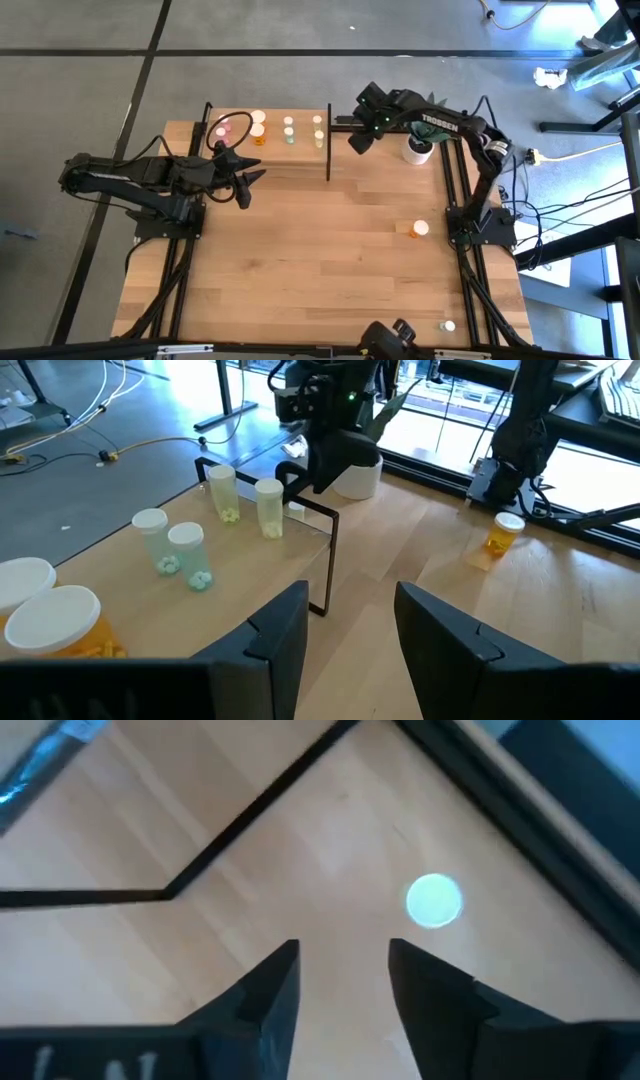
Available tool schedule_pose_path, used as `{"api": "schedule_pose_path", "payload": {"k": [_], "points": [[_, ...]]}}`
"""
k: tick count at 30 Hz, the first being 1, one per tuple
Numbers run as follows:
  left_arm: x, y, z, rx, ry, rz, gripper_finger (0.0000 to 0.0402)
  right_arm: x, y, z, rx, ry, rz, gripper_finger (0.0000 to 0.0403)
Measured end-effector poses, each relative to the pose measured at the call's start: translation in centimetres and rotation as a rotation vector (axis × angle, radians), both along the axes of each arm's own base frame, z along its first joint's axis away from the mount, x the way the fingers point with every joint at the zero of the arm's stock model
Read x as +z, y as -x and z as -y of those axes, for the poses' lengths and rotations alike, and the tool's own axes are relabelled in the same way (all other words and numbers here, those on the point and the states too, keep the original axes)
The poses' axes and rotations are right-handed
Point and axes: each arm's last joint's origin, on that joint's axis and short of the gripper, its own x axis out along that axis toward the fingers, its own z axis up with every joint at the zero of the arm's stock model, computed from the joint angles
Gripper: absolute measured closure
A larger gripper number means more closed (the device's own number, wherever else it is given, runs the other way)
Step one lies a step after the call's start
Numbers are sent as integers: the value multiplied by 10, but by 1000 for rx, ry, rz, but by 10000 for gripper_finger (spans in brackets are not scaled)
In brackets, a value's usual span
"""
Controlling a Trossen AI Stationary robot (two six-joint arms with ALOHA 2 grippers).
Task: Pick and place medicine bottles onto shelf by color
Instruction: Put the yellow pill bottle on the shelf aligned with the other yellow pill bottles
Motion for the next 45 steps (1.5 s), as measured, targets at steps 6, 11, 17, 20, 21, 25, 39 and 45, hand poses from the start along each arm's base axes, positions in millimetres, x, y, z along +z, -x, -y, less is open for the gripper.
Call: {"api": "schedule_pose_path", "payload": {"k": [6,11,17,20,21,25,39,45], "points": [[0,0,0,0,0,0,258,-7,-1,3,-40,20,-53,246],[0,0,0,0,0,0,258,-8,0,4,-50,53,-82,239],[0,0,0,0,0,0,258,-14,-2,5,-26,53,-95,194],[0,0,0,0,0,0,258,-20,-4,8,-27,49,-101,177],[0,0,0,-1,0,0,258,-23,-5,9,-29,46,-105,174],[0,0,0,-1,0,0,258,-36,-9,16,-29,42,-115,171],[0,0,0,1,2,1,258,-47,-11,23,-2,100,-161,171],[0,0,0,1,3,2,258,-50,-9,27,7,102,-169,171]]}}
